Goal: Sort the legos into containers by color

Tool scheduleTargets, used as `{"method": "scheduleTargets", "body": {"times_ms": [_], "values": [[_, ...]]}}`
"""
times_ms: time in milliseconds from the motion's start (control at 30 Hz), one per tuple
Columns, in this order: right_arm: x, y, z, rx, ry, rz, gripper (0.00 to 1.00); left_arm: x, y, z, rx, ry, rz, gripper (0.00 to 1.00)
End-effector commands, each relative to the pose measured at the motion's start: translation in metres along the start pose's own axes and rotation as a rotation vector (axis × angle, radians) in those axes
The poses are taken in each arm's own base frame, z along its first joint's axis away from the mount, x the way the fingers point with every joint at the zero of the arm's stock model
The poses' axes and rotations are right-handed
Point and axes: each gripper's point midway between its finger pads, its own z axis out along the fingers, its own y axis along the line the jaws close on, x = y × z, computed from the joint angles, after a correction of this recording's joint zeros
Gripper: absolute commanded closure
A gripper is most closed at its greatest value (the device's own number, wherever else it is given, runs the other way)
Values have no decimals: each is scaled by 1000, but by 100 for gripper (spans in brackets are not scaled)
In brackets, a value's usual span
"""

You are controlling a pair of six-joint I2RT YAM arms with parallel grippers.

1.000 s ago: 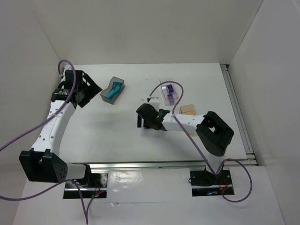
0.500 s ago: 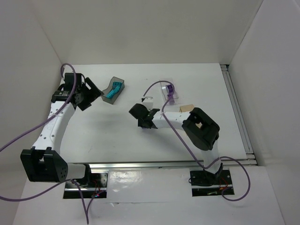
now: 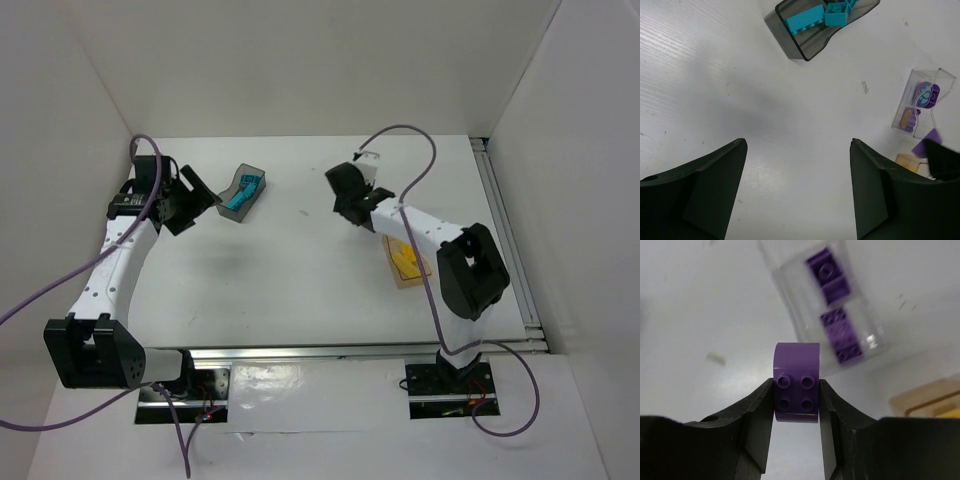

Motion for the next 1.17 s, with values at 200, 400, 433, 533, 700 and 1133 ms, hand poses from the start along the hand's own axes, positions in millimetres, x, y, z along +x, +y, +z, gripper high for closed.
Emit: {"method": "scheduleTargets", "body": {"times_ms": [200, 400, 433, 533, 700, 1133], "values": [[-77, -26, 47, 31, -104, 36, 65, -1, 0, 5, 16, -5, 17, 12], [-90, -26, 71, 39, -90, 45, 21, -3, -1, 5, 21, -12, 28, 12], [-94, -27, 70, 48, -95, 46, 17, -2, -2, 5, 28, -7, 38, 12], [-120, -33, 42, 57, -158, 72, 1, 2, -3, 7, 40, 14, 46, 12], [-142, -79, -22, 179, -232, 102, 1, 3, -9, 0, 65, 7, 55, 11], [-71, -186, -129, 278, -204, 155, 1, 17, -37, -13, 215, 35, 92, 11]]}}
